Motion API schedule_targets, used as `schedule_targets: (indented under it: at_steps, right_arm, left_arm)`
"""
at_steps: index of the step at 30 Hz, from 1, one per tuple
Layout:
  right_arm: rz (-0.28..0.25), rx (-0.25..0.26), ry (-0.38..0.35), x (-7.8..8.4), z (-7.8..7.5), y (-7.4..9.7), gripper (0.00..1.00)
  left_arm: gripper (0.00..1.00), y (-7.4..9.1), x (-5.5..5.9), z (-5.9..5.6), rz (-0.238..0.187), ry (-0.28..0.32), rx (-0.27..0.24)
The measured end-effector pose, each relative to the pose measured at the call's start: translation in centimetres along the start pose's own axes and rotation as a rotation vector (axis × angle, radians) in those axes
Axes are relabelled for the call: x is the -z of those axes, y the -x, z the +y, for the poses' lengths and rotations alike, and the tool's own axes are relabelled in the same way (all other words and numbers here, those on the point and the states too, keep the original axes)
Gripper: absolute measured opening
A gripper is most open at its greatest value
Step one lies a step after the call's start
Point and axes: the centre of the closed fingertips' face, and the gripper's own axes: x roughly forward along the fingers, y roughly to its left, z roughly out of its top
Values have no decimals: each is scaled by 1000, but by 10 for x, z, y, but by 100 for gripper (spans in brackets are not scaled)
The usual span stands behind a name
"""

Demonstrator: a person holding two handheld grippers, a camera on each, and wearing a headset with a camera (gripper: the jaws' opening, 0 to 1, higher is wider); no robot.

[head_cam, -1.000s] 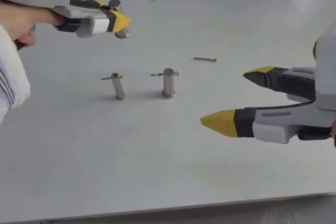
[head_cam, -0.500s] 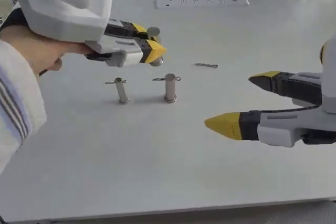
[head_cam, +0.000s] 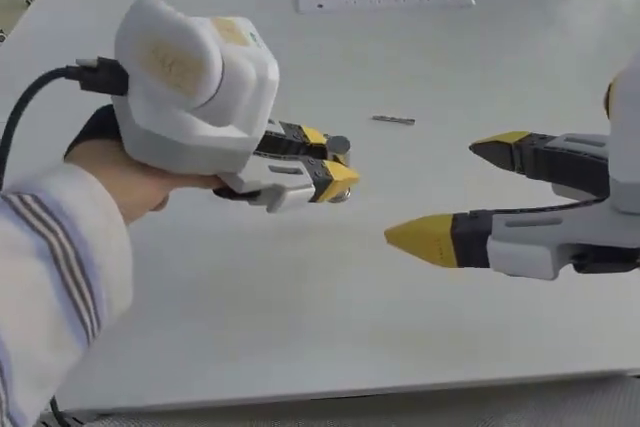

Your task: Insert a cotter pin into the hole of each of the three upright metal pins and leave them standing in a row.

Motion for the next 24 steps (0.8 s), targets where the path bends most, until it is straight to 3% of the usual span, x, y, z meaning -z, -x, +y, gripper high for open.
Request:
schedule_targets:
  at_steps: [11, 24]
  right_arm:
    - [5, -9, -18, 3, 2, -2, 86]
    - [18, 9, -29, 7, -1, -2, 93]
  left_arm:
    - [9, -18, 17, -3, 33, 10, 19]
    - [9, -32, 26, -13, 47, 39, 42]
